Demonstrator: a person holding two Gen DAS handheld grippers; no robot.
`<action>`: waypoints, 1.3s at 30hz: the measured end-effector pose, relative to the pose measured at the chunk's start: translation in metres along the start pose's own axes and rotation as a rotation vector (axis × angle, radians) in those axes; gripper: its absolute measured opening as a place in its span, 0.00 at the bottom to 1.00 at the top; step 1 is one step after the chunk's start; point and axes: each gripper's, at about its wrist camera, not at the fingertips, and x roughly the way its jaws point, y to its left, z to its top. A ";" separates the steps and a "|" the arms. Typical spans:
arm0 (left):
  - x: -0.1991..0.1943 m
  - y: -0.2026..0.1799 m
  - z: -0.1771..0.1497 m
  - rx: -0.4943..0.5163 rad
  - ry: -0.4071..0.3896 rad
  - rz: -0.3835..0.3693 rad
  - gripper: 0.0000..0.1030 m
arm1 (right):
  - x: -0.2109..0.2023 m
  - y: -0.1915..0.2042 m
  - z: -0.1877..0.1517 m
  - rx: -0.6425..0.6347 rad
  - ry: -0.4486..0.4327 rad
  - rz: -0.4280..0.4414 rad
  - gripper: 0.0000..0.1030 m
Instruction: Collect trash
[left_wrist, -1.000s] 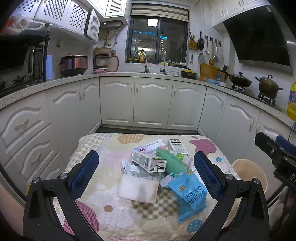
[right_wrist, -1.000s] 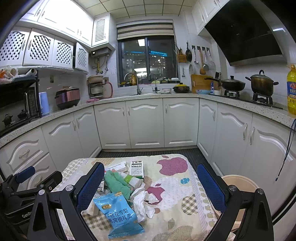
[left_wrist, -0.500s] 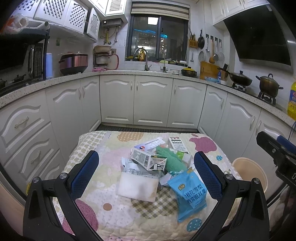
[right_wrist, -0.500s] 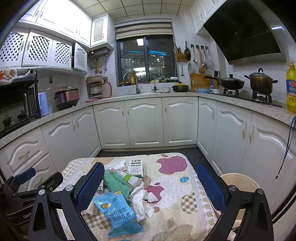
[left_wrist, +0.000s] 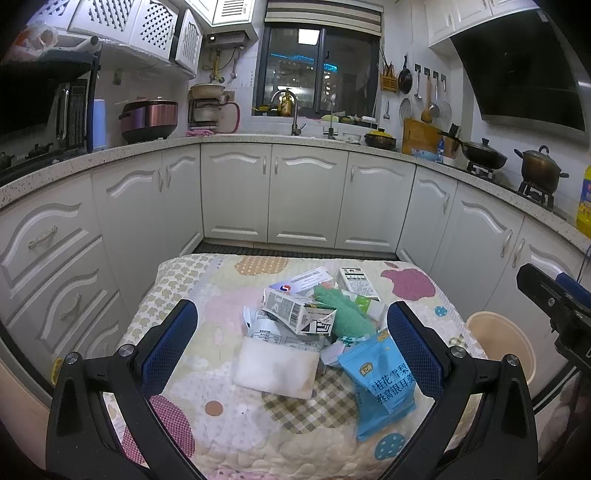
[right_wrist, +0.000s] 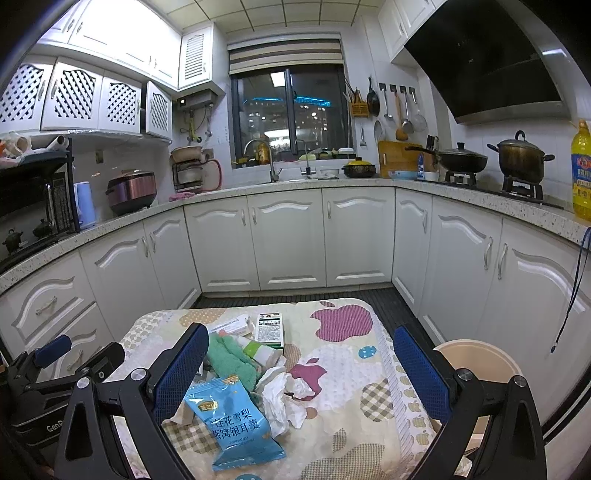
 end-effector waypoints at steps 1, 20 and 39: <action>0.000 0.000 0.000 0.000 0.000 0.000 0.99 | 0.000 0.000 0.000 0.001 -0.001 0.001 0.97; 0.003 0.002 -0.001 -0.004 0.007 0.002 0.99 | 0.004 0.001 -0.001 -0.016 0.025 0.001 0.97; 0.007 0.007 0.000 -0.014 0.018 0.005 0.99 | 0.012 0.002 -0.006 -0.019 0.042 0.009 0.97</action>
